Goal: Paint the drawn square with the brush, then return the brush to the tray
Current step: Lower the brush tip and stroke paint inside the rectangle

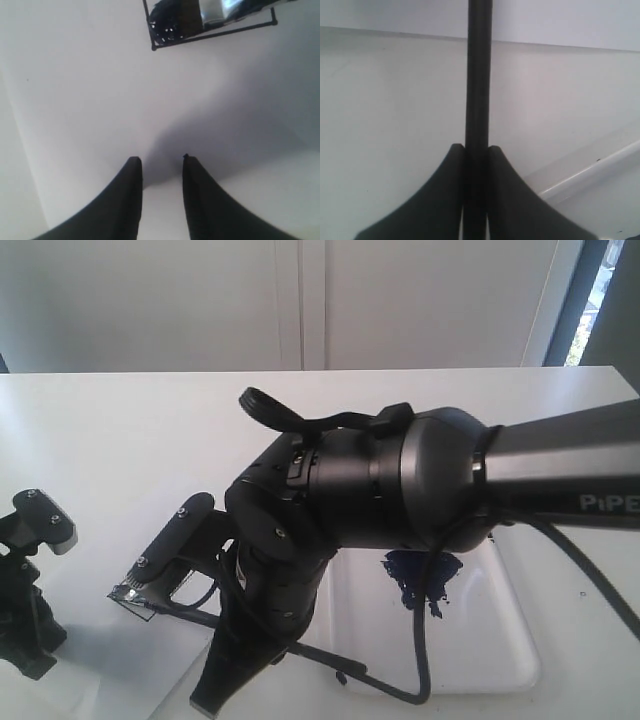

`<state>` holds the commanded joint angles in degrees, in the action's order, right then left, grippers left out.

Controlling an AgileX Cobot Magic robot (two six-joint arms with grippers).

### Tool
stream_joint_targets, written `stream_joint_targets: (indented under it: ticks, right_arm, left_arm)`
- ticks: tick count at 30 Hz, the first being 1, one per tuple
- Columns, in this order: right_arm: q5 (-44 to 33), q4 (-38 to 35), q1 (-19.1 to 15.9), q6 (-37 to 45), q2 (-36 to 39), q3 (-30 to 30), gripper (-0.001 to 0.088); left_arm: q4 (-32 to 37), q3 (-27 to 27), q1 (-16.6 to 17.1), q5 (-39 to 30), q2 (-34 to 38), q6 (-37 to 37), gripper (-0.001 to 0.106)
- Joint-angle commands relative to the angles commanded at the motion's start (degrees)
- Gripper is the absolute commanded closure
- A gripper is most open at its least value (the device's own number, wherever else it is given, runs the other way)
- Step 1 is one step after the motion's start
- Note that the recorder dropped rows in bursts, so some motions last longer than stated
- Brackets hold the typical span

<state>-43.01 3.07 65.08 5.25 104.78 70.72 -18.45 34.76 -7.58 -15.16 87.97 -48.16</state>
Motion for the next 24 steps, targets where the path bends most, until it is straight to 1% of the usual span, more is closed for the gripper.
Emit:
stream_joint_targets:
  ticks: [21, 24]
  right_arm:
    - [-2.02, 0.1, 0.0, 0.0, 0.0, 0.08, 0.0868]
    - [-2.02, 0.1, 0.0, 0.0, 0.0, 0.08, 0.0868]
  left_arm:
    - [1.12, 0.0, 0.0, -0.35, 0.71, 0.19, 0.071]
    - [1.13, 0.0, 0.0, -0.03, 0.71, 0.19, 0.072]
